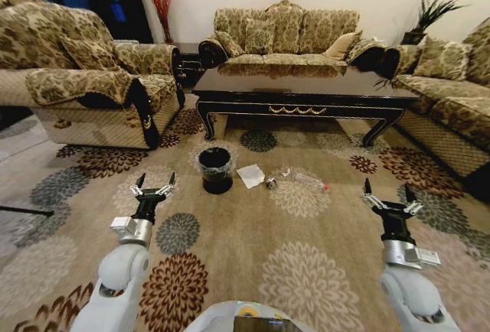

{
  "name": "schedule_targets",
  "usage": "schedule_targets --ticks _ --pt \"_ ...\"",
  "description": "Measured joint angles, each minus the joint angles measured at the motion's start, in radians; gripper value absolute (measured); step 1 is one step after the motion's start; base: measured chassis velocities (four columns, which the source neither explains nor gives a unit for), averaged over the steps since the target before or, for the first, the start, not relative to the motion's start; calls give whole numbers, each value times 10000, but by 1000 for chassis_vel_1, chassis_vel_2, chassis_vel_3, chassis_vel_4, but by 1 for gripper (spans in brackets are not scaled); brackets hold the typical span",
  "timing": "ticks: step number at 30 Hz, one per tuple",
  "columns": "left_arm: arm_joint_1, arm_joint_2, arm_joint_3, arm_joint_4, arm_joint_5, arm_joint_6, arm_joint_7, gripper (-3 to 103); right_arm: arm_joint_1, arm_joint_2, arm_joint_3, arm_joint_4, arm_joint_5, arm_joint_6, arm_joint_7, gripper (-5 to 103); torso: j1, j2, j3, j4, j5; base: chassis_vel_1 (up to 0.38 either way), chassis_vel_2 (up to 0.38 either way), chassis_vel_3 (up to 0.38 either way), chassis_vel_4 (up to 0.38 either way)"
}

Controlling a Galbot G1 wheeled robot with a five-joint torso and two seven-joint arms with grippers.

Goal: Move to the front of the table and pick up the trash from the floor, then place it into the trash bin.

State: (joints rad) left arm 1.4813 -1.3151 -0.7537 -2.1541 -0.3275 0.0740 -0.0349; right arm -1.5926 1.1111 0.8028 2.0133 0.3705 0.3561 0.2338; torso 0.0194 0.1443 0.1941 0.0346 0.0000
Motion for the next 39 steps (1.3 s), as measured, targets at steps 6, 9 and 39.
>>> schedule_targets --ticks 6,9,39 --pt "45 -28 -44 -86 -6 -3 3 100 -2 12 -2 15 -10 10 0 100 0 0 0 1 1 -179 175 179 -181" --pt "71 -37 -69 -148 -19 -4 4 100 -4 13 -2 29 -11 13 0 100 0 0 0 1 -3 -210 194 195 -197" --pt "525 -43 -211 -755 -290 11 0 100 -176 193 26 284 -25 137 -20 100 0 0 1 1 -1 -186 185 189 -184"
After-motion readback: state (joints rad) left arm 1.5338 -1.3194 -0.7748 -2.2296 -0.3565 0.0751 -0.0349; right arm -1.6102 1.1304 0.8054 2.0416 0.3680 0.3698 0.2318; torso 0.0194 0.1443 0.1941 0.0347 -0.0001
